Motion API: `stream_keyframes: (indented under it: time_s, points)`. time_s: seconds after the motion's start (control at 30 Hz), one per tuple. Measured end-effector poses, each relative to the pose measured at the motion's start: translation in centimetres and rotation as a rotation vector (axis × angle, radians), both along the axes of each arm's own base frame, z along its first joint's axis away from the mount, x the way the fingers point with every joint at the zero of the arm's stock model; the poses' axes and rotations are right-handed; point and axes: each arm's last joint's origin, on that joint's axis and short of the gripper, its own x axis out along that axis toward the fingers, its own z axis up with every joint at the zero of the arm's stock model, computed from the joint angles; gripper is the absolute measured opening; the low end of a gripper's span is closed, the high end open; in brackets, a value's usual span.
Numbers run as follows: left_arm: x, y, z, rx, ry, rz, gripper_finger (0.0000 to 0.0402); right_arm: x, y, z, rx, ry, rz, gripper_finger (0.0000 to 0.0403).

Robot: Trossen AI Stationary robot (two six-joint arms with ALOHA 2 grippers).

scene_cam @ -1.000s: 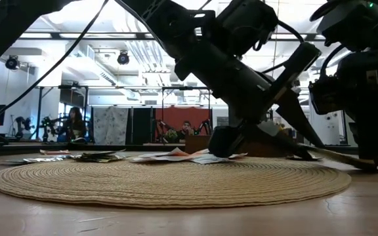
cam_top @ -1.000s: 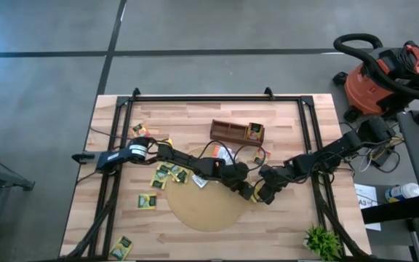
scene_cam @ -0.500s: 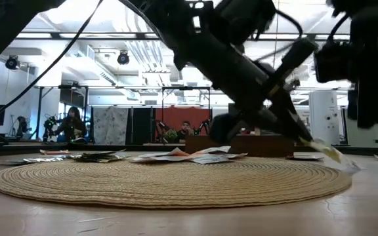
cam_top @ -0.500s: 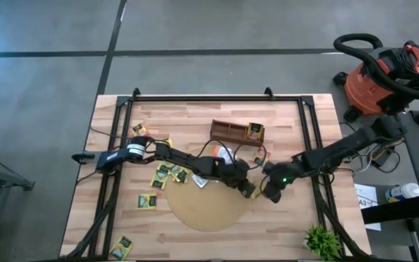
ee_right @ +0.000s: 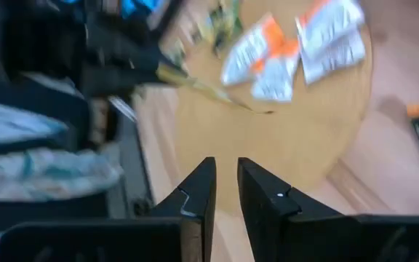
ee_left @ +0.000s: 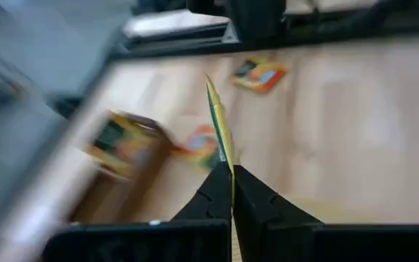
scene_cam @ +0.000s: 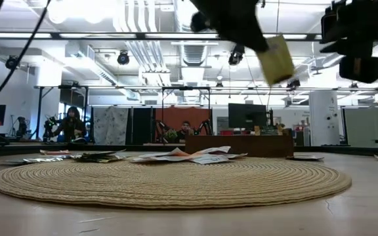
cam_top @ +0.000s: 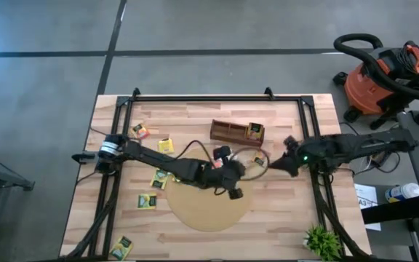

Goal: Pick & Place Tea
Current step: Put the lemon tea bag into the middle section of the wooden organizer

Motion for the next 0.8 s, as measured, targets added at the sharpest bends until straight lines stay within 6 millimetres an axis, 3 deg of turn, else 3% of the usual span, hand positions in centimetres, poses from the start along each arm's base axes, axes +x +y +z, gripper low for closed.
stream_keyframes:
  time_s: [0.23,0.33,0.53,0.8]
  points:
    - [-1.8,-2.1,0.2,0.785,0.407,-0.077,0.0001,-0.7,-1.2,1.4,0.123,-0.136,0.025,0.0059]
    - [-1.7,-2.2,0.0,0.995,0.56,-0.2,0.0001,0.0,-1.5,2.0,0.167,-0.192,0.057,0.0063]
    - [-1.2,-2.7,1.2,1.201,0.616,-0.244,0.0001,1.7,-2.7,2.4,0.151,-0.204,0.029,0.0106]
    - [-1.2,-4.0,3.4,1.235,0.548,-0.254,0.0,3.8,-6.4,4.6,0.076,-0.193,0.041,0.0172]
